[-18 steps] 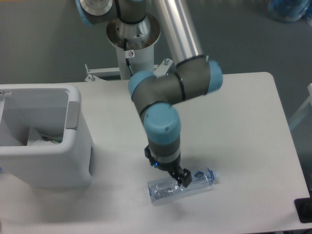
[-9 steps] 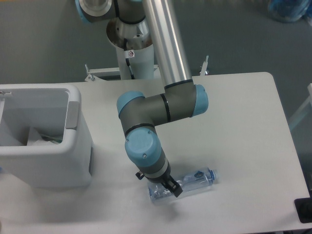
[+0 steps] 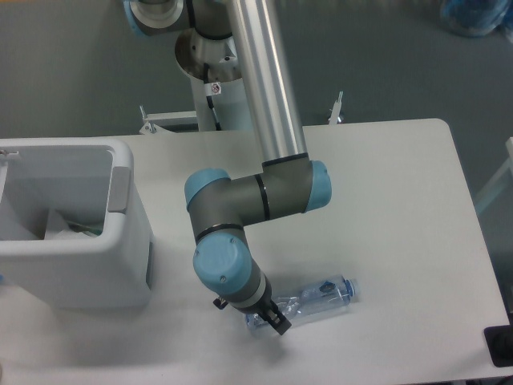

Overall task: Place the trash in the trash can
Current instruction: 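Close the gripper around the bottle's middle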

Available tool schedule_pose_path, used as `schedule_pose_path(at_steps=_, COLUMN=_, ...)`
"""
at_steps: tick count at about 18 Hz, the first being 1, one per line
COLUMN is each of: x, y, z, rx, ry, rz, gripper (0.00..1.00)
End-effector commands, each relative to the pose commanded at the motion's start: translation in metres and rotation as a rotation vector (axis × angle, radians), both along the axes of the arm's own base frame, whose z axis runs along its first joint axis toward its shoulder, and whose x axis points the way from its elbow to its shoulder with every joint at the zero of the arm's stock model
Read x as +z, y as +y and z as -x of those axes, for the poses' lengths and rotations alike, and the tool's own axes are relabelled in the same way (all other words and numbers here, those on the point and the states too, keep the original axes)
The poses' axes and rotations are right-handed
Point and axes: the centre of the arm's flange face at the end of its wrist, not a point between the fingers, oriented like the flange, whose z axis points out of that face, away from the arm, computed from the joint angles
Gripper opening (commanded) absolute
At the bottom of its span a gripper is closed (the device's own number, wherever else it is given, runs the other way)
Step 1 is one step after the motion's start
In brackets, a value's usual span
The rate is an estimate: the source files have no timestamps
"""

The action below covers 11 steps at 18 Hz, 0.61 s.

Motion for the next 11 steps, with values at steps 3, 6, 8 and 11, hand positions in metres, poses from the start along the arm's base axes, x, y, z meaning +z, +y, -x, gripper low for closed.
schedule_pose_path(at_steps=3, x=-0.001, y=0.003, z=0.001, rx=0.010, ry=0.011, rz=-0.014, gripper=0.90)
schedule_pose_path(at_steps=6, x=0.002, y=0.004, z=0.001, rx=0.010, ry=0.011, rz=-0.022, gripper=0.67)
schedule_pose_path(at_steps=8, x=0.005, y=0.005, z=0.002, rx=0.010, ry=0.011, rz=-0.027, gripper=0.51)
schedule_pose_path(at_steps=11, x=0.012, y=0.008, z=0.003, rx=0.011, ry=0.014, rz=-0.043, gripper=0.41)
